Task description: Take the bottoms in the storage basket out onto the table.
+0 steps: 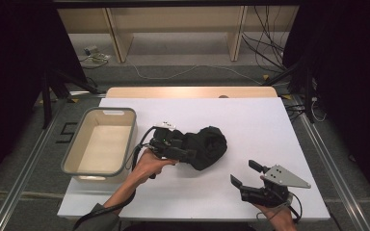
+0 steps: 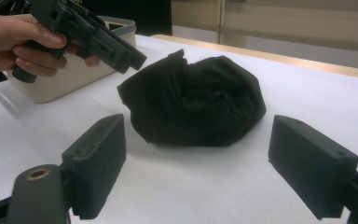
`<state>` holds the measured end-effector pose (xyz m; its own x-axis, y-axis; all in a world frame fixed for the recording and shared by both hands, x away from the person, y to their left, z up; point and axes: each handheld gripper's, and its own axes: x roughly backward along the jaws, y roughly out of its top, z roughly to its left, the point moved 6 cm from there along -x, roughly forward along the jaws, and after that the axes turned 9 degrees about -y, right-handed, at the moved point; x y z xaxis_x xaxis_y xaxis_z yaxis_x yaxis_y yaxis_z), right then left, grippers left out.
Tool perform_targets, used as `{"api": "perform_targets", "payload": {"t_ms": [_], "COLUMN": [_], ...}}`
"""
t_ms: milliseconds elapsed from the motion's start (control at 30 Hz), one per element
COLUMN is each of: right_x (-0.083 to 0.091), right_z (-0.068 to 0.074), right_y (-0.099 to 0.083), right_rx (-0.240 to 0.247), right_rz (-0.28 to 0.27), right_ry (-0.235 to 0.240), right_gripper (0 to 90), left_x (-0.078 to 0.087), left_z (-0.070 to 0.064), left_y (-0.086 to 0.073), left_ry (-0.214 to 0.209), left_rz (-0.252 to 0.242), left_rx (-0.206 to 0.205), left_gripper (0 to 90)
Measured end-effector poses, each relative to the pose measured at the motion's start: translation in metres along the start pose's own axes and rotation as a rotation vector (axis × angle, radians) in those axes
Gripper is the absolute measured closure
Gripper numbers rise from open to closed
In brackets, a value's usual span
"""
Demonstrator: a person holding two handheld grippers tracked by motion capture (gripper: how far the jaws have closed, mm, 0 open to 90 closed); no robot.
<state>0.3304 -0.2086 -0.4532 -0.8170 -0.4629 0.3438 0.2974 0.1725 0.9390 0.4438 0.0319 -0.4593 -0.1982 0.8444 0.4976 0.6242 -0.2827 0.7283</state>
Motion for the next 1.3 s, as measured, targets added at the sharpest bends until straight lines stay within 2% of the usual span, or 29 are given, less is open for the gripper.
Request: {"api": "perform_targets", "payload": {"t_ms": [433, 633, 733, 967, 1300], "right_x": [0.000, -0.001, -0.001, -0.001, -0.001], "right_z": [0.000, 0.000, 0.000, 0.000, 0.001], "right_y": [0.000, 0.000, 0.000, 0.000, -0.001], "right_rx": [-0.001, -0.004, -0.003, -0.004, -0.002], "right_rz": [0.002, 0.002, 0.001, 0.002, 0.003], "right_ry": [0.001, 0.002, 0.003, 0.003, 0.006], "right_gripper": [19.9, 19.9, 19.9, 19.9, 19.9], "left_x": [0.004, 0.010, 0.013, 0.018, 0.021], "left_z": [-0.004, -0.006, -0.007, -0.015, -0.019], "left_y": [-0.001, 0.001, 0.001, 0.002, -0.002], "left_ry": [0.005, 0.001, -0.009, -0.025, -0.041], "left_rz": [-0.014, -0.065, -0.089, -0.121, -0.157], "left_rx": [-0.023, -0.052, -0.048, -0.090, -0.107], "left_gripper": [18.8, 18.8, 18.8, 18.2, 17.8]}}
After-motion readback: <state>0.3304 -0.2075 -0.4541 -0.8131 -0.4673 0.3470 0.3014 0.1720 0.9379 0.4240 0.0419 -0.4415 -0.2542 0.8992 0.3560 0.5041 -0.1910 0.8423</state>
